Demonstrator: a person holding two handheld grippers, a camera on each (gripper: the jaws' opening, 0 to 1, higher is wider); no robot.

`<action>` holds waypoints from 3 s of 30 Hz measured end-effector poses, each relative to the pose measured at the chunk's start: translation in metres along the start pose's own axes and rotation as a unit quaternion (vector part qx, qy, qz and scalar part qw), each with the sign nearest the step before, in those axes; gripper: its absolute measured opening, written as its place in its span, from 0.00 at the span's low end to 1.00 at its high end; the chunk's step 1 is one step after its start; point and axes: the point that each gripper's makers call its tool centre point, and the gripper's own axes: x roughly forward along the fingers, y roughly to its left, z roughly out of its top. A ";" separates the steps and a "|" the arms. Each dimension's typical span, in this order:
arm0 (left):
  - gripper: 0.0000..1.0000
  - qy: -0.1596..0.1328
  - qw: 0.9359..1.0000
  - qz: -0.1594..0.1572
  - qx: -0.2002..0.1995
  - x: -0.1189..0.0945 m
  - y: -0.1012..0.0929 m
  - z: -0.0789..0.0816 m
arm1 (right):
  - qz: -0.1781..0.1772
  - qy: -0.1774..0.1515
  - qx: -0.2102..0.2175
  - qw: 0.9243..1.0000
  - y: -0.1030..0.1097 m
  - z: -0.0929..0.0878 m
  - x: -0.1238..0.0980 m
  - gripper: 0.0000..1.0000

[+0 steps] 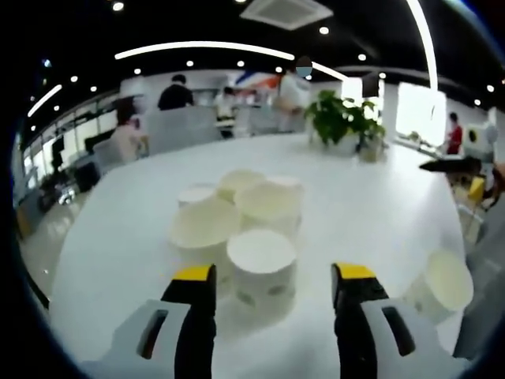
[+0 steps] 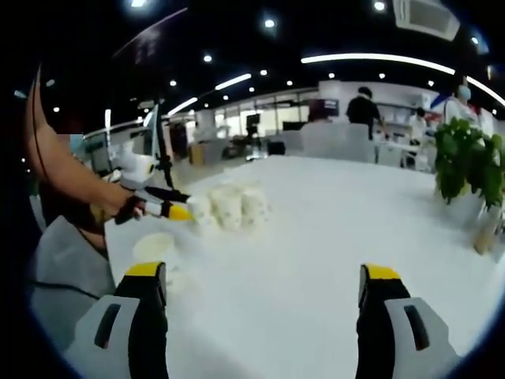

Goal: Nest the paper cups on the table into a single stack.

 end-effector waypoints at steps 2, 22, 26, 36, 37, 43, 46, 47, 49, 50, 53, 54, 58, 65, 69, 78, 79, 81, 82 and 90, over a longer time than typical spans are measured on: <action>0.53 0.001 1.000 0.003 0.004 0.002 0.000 0.001 | 0.001 0.001 -0.001 1.000 0.000 -0.002 0.000 1.00; 0.37 0.011 1.000 0.013 0.009 0.013 0.004 0.006 | 0.005 0.011 0.007 1.000 0.005 -0.012 0.000 1.00; 0.36 0.010 1.000 0.006 0.012 0.014 0.001 0.006 | 0.006 0.012 0.008 1.000 0.007 -0.013 0.001 1.00; 0.36 0.033 0.999 -0.016 0.013 0.013 -0.005 -0.003 | 0.011 0.015 0.008 1.000 0.010 -0.016 0.002 1.00; 0.36 0.033 0.999 -0.017 0.014 0.013 -0.006 -0.003 | 0.011 0.014 0.009 1.000 0.011 -0.016 0.002 1.00; 0.34 0.038 0.999 -0.026 0.027 0.013 -0.011 -0.004 | 0.012 0.015 0.007 1.000 0.011 -0.016 0.002 1.00; 0.34 0.037 0.999 -0.027 0.030 0.011 -0.010 -0.004 | 0.013 0.015 0.007 1.000 0.012 -0.016 0.003 1.00; 0.34 0.036 0.999 -0.029 0.029 0.009 -0.010 -0.003 | 0.013 0.015 0.007 1.000 0.012 -0.016 0.003 1.00; 0.34 0.036 0.998 -0.033 0.032 0.007 -0.011 -0.003 | 0.013 0.015 0.007 1.000 0.012 -0.016 0.003 1.00; 0.34 0.036 0.998 -0.034 0.033 0.006 -0.011 -0.002 | 0.014 0.016 0.007 1.000 0.013 -0.016 0.004 1.00; 0.34 0.036 0.998 -0.034 0.032 0.004 -0.007 -0.001 | 0.016 0.016 0.005 1.000 0.014 -0.015 0.005 1.00; 0.34 0.034 0.998 -0.035 0.027 0.003 -0.007 0.000 | 0.016 0.016 0.005 1.000 0.014 -0.014 0.006 1.00; 0.34 0.037 0.998 -0.041 0.026 0.000 -0.007 0.000 | 0.018 0.015 0.003 1.000 0.014 -0.011 0.007 1.00; 0.34 0.038 0.998 -0.047 0.027 -0.009 -0.006 0.011 | 0.020 0.016 -0.001 1.000 0.015 -0.009 0.008 1.00; 0.34 0.039 0.998 -0.048 0.027 -0.014 -0.003 0.019 | 0.021 0.015 -0.002 1.000 0.016 -0.008 0.008 1.00; 0.34 0.040 0.997 -0.064 0.029 -0.019 -0.001 0.040 | 0.022 0.015 -0.004 1.000 0.017 -0.008 0.008 1.00; 0.34 0.041 0.997 -0.066 0.029 -0.019 -0.001 0.042 | 0.023 0.014 -0.004 1.000 0.017 -0.008 0.008 1.00; 0.34 0.051 0.996 -0.066 0.036 -0.021 -0.001 0.044 | 0.024 0.015 -0.004 1.000 0.018 -0.008 0.008 1.00; 0.34 0.054 0.996 -0.065 0.038 -0.021 -0.001 0.044 | 0.024 0.015 -0.005 1.000 0.018 -0.009 0.008 1.00; 0.34 0.047 0.995 -0.078 0.037 -0.027 -0.001 0.069 | 0.025 0.015 -0.007 1.000 0.018 -0.009 0.007 1.00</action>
